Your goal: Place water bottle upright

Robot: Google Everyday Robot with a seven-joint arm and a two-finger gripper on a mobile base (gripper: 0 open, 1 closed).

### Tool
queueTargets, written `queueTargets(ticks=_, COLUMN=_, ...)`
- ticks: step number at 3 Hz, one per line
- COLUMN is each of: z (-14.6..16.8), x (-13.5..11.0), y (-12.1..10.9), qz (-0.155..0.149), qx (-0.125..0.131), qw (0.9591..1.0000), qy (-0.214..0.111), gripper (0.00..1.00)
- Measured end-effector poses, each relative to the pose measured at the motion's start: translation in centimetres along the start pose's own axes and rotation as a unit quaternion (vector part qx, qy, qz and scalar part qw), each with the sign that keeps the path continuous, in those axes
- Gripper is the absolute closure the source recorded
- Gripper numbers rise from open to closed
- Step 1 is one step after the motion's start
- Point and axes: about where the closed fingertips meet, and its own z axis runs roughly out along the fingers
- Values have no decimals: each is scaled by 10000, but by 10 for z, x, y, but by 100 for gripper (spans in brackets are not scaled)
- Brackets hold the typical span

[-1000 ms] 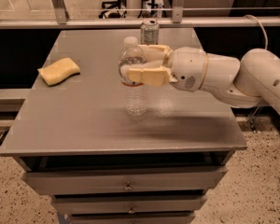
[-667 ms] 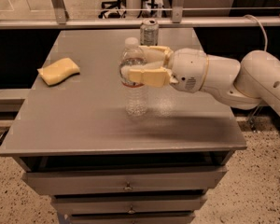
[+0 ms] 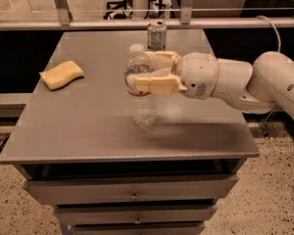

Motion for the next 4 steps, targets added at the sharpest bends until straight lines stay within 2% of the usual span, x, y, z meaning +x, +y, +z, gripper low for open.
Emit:
queueTargets(ticks=1, z=-5, x=1, y=5, qz=-48, qx=-39, qw=10000, qy=14, gripper=38)
queueTargets(ticks=2, z=-12, x=2, y=12, qz=-92, qx=-44, qw=9999, qy=25, gripper=8)
queueTargets(ticks=3, z=-18, x=2, y=18, qz=-130, qx=-25, qw=9999, qy=42, gripper=0)
queueTargets(ticks=4, z=-23, x=-2, y=22, qz=-164, qx=10, qw=9998, qy=76, gripper=0)
